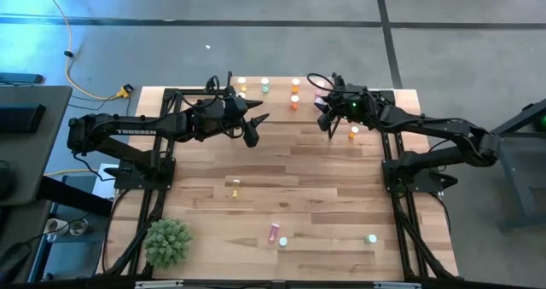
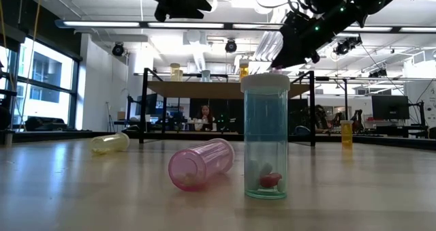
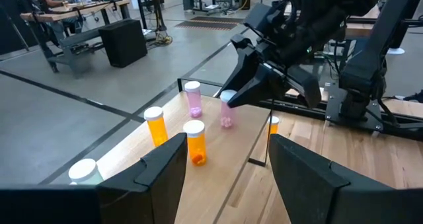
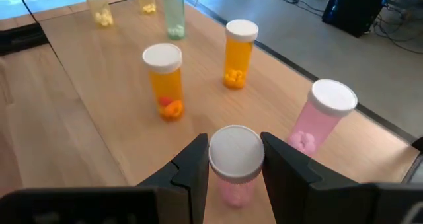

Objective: Pick and place medicine bottles onto shelf by color
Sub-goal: Put the right pink pill bottle on the shelf aligned with the other pink pill bottle

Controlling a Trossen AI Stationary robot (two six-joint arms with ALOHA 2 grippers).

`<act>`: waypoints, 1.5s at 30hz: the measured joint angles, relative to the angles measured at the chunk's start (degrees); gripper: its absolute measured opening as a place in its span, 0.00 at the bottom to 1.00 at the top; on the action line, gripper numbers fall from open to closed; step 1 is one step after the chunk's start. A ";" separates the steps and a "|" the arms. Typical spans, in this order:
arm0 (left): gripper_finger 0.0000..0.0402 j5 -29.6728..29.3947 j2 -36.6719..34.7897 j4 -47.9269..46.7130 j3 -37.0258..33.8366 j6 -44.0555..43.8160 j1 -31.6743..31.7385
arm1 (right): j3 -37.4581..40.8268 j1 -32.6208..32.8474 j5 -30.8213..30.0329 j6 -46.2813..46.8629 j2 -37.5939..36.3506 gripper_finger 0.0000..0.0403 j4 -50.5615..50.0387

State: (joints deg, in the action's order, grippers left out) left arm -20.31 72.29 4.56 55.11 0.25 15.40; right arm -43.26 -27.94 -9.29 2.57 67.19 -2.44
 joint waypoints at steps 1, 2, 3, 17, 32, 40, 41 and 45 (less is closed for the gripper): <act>0.51 0.01 0.00 0.00 0.00 -0.01 0.00 | -0.05 0.00 0.04 -0.02 0.22 0.27 0.13; 0.51 0.01 0.00 0.00 0.00 0.00 0.00 | -0.05 0.00 0.08 0.00 0.29 0.27 0.22; 0.51 0.01 0.00 0.00 0.00 0.00 0.00 | -0.05 0.00 0.14 0.00 0.31 0.27 0.22; 0.51 0.14 0.00 -0.07 0.00 0.00 0.00 | -0.05 -0.20 0.80 0.02 0.25 0.27 0.15; 0.51 0.14 0.00 -0.11 0.00 0.00 0.00 | -0.13 -0.20 0.92 -0.02 0.36 0.40 0.07; 0.51 0.14 0.00 -0.15 0.00 0.00 0.00 | -0.15 -0.20 -0.71 -1.37 0.23 0.40 0.37; 0.51 0.14 0.00 -0.15 0.00 0.00 0.00 | -0.15 -0.20 -0.71 -1.40 0.22 0.40 0.45; 0.51 0.14 0.00 -0.20 0.00 0.00 0.00 | -0.18 -0.20 -0.70 -1.32 0.20 0.40 0.50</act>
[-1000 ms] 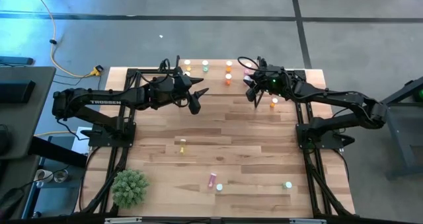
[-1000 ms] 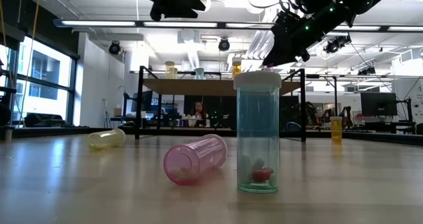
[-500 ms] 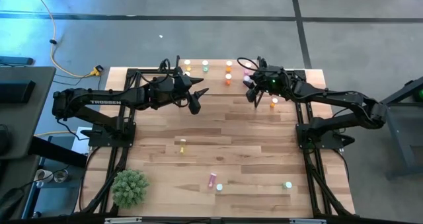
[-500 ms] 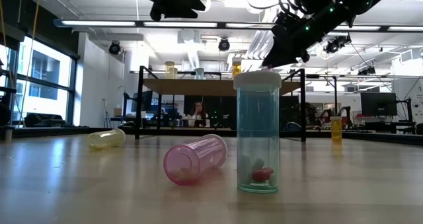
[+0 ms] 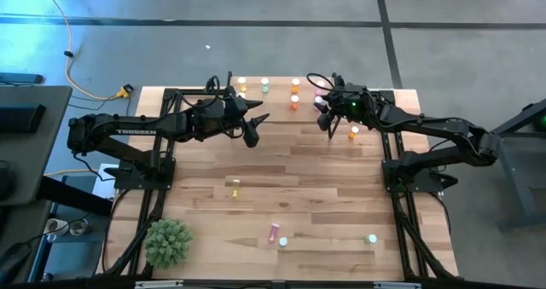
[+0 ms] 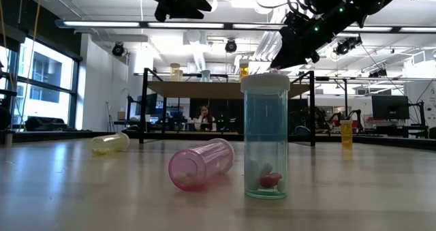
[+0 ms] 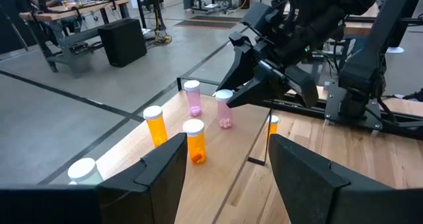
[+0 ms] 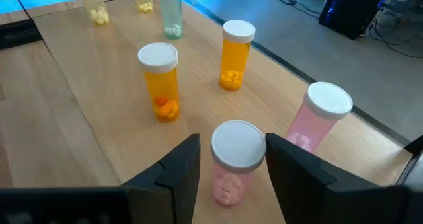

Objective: Pick and place medicine bottles onto shelf by color
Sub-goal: Put the right pink pill bottle on the shelf aligned with the other pink pill bottle, then put the left blue pill bottle on the shelf aligned with the other blue pill bottle

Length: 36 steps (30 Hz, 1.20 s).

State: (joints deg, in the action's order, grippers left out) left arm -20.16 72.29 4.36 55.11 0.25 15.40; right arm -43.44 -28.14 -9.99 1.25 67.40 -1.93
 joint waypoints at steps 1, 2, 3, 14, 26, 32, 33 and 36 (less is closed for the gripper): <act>0.51 0.00 0.00 -0.02 0.00 0.00 0.00 | 0.00 0.00 0.02 -0.06 0.00 0.40 0.01; 0.51 0.00 0.02 -0.02 0.00 0.00 0.00 | 0.00 0.00 0.02 -0.06 0.00 0.40 0.02; 0.51 0.00 0.00 -0.02 0.00 0.00 0.00 | 0.00 0.00 0.02 -0.01 -0.09 0.40 0.04; 0.51 0.00 0.02 -0.29 0.00 0.00 0.00 | -0.11 -0.11 -0.51 -0.11 -2.94 0.40 0.93; 0.51 0.02 -0.28 -10.56 0.00 -5.82 -0.49 | -0.11 3.73 -0.57 -0.21 -9.21 0.40 1.88; 0.51 0.04 -2.18 -23.52 -0.02 -16.34 -2.94 | -0.11 8.16 -2.33 -4.19 -11.71 0.40 1.95; 0.51 0.02 -2.36 -25.67 -0.02 -18.61 -3.38 | -0.11 8.91 -3.63 -4.96 -11.74 0.40 2.30; 0.51 0.02 -3.08 -31.41 -0.02 -24.79 -5.01 | -0.11 10.41 -7.49 -6.65 -11.85 0.40 2.70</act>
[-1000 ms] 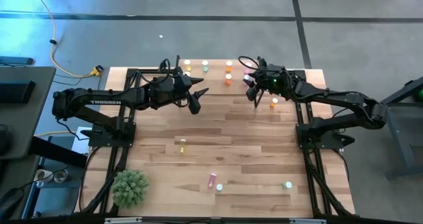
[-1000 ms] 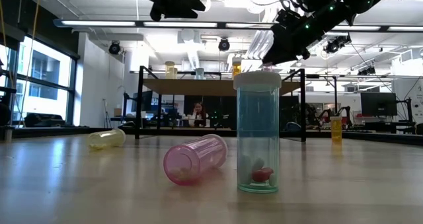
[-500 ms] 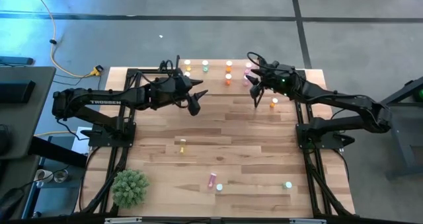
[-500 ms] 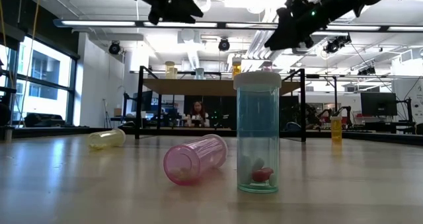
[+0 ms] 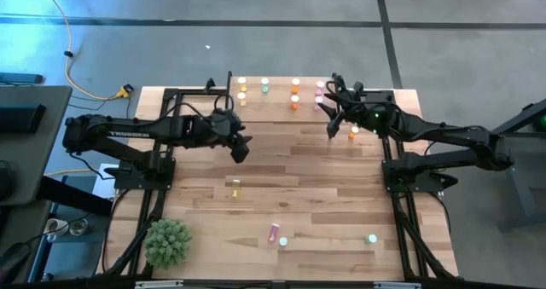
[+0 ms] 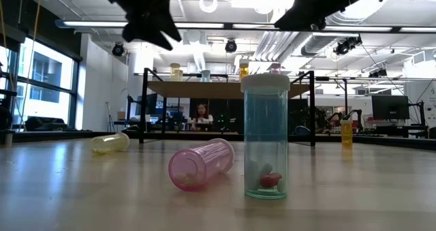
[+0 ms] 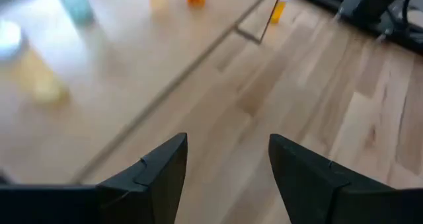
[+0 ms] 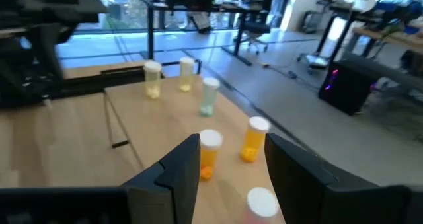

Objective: Pick and place medicine bottles onto shelf by color
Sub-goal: Put the left blue pill bottle on the shelf aligned with the other blue pill bottle

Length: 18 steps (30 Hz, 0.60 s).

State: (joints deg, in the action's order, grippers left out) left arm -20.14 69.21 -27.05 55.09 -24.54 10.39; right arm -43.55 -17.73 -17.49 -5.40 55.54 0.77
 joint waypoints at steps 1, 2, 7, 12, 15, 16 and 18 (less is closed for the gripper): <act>0.51 0.00 -0.09 -1.47 0.00 -1.79 -0.58 | 0.00 0.29 -0.87 -0.60 -0.04 0.40 0.23; 0.50 0.00 -0.11 -3.16 0.00 -3.63 -1.21 | 0.00 0.60 -1.56 -0.91 -0.06 0.40 0.25; 0.49 0.02 -0.12 -10.06 0.00 -9.96 -4.23 | 0.00 1.78 -2.08 -0.90 -0.04 0.40 0.71; 0.49 0.13 -0.11 -15.57 0.00 -14.13 -6.22 | 0.00 2.84 -2.71 1.25 -0.04 0.40 0.71; 0.49 1.19 -0.11 -18.76 0.00 -16.73 -6.88 | 0.00 3.46 -4.72 3.48 -0.04 0.40 0.69; 0.49 1.87 -0.13 -19.63 0.00 -17.88 -7.10 | 0.00 3.68 -5.26 3.94 -0.04 0.40 0.66; 0.49 3.89 -0.13 -20.95 0.00 -21.00 -7.54 | 0.00 4.25 -6.48 4.55 -0.04 0.40 0.62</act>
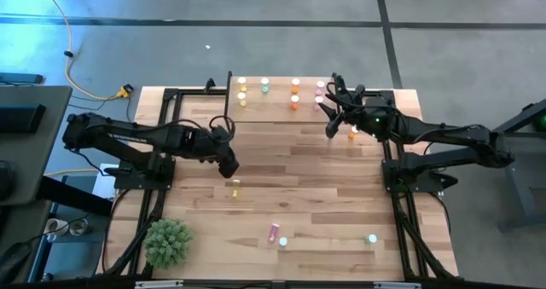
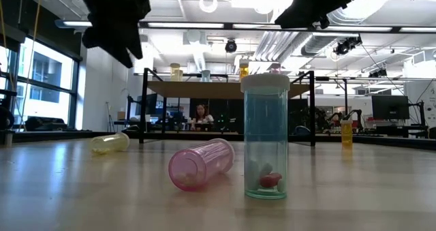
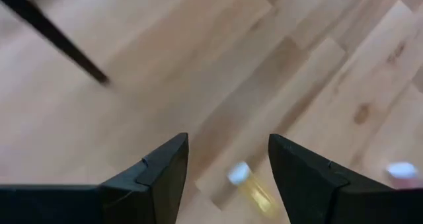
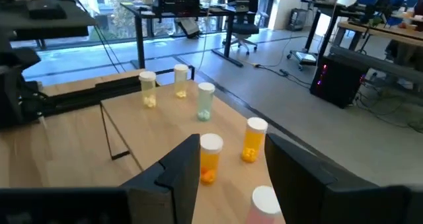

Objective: Pick and place medicine bottles onto shelf by color
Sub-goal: Put the left blue pill bottle on the shelf aligned with the other blue pill bottle

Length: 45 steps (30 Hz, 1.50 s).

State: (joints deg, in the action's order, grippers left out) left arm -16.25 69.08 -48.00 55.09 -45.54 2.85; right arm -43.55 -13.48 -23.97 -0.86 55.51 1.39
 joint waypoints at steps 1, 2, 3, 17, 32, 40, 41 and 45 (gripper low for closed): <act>0.49 1.06 0.00 -0.48 0.00 -1.54 -0.29 | 0.00 0.23 -0.05 0.37 0.00 0.40 -0.20; 0.49 1.87 0.02 -0.83 0.00 -2.89 -0.69 | 0.00 0.38 -0.05 0.62 0.00 0.40 -0.60; 0.49 2.51 0.00 -0.95 0.00 -3.86 -1.13 | 0.00 0.43 -0.05 0.92 0.00 0.40 -1.11; 0.49 3.56 0.00 -1.54 0.00 -6.84 -9.28 | 0.00 4.73 2.92 14.53 0.00 0.40 -6.63; 0.49 -3.17 0.01 6.98 0.00 -2.47 -12.74 | -6.22 22.68 -5.76 23.55 0.04 0.40 -13.27; 0.49 -8.86 0.00 15.72 0.00 7.74 -12.65 | -10.72 26.33 -1.75 17.03 0.00 0.40 -15.28; 0.49 -9.05 0.00 16.58 0.00 8.44 -12.65 | -10.78 26.55 -0.43 17.23 0.00 0.40 -15.78; 0.49 -9.29 0.00 19.62 0.00 10.58 -12.65 | -10.78 27.45 3.92 19.35 0.04 0.40 -17.28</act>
State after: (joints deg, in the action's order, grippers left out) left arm -25.54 69.08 -28.38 55.09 -34.95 -9.80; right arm -54.33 13.97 -20.05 18.50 55.54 -15.89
